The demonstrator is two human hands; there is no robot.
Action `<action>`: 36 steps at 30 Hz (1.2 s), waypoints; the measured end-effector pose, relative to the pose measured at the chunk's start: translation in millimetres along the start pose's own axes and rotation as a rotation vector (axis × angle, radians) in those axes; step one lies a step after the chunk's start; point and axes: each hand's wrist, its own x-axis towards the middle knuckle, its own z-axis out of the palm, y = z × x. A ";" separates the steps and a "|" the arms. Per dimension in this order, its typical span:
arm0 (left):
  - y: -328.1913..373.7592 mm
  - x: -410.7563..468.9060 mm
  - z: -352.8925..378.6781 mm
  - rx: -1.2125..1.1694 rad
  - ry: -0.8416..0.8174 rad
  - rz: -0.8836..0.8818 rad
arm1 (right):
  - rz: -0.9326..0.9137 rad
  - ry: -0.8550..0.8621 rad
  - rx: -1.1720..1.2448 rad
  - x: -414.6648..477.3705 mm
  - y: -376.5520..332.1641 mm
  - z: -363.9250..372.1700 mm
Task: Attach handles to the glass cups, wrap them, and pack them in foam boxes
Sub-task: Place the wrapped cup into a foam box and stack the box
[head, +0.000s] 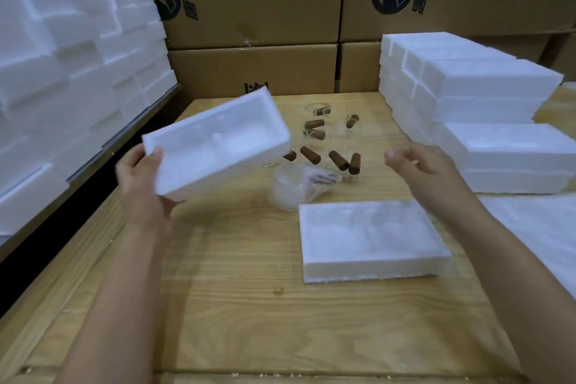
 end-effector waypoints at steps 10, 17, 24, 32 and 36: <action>-35.5 28.5 -37.5 0.599 0.259 -0.069 | 0.178 -0.141 0.071 -7.6 44.6 -6.3; -36.9 24.6 -36.8 0.832 0.257 -0.090 | 0.161 -0.261 0.098 -10.0 45.9 1.1; -24.2 -3.0 -11.5 0.823 0.277 0.530 | -0.004 -0.143 -0.024 4.2 20.7 8.7; -72.8 -45.5 69.1 0.910 -0.480 0.373 | -0.132 -0.457 -0.411 51.5 -2.7 54.0; -75.7 -40.5 73.4 0.786 -0.484 0.250 | -0.121 -0.390 -0.381 54.2 5.8 61.6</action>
